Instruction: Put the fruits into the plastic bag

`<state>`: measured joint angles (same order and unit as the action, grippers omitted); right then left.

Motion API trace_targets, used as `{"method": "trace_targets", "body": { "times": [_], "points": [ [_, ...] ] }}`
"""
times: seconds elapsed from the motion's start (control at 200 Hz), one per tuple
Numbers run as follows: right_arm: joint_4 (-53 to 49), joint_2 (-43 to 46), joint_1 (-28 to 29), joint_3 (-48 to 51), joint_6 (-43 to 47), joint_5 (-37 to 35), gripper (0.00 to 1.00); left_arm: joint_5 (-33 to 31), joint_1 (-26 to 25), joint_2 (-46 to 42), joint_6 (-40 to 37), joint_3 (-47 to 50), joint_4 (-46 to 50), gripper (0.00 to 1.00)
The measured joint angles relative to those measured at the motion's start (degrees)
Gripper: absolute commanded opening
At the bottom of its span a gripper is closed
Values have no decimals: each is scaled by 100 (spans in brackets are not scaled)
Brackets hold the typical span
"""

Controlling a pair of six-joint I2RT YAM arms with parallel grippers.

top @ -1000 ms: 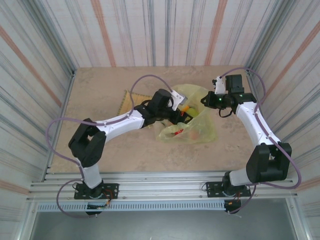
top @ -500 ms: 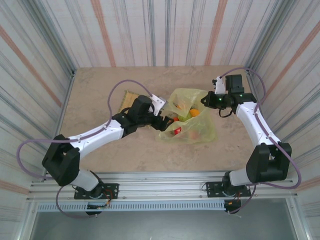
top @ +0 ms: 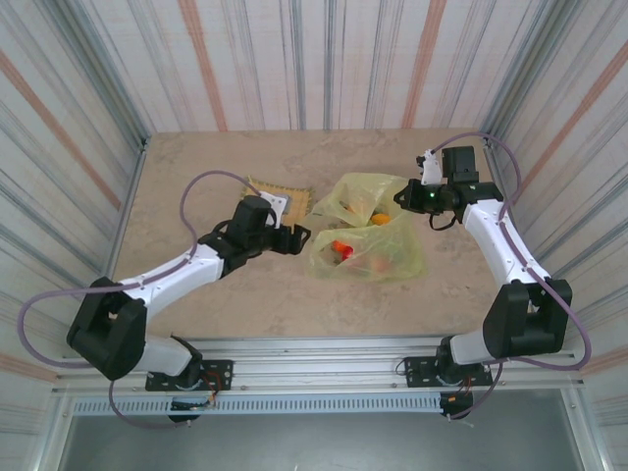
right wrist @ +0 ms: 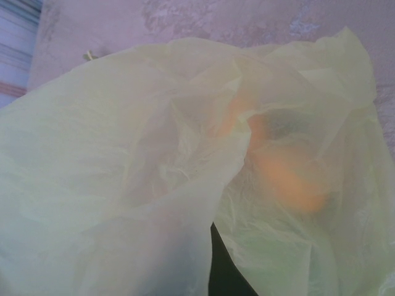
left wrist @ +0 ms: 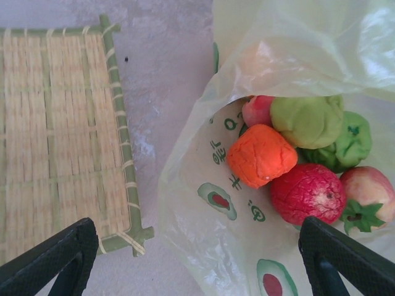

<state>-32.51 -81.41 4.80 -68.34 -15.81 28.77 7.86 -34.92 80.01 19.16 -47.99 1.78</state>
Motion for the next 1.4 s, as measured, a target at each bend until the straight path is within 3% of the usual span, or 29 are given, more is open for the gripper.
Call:
{"method": "trace_targets", "body": {
  "times": [0.13,0.511,0.817,1.107,1.403],
  "points": [
    [0,0,0,0,0,0,0,48,0,444,190,-68,9,78],
    [0,0,0,0,0,0,0,457,-114,1567,389,-765,-92,35],
    [4,0,0,0,-2,-4,0,776,-302,1537,369,-802,-140,2],
    [83,37,0,0,-24,-50,0,1176,-634,518,319,-942,-131,0],
    [-238,402,2,-273,-20,-328,0,1392,-824,404,345,-1716,98,0]
  ]
}}
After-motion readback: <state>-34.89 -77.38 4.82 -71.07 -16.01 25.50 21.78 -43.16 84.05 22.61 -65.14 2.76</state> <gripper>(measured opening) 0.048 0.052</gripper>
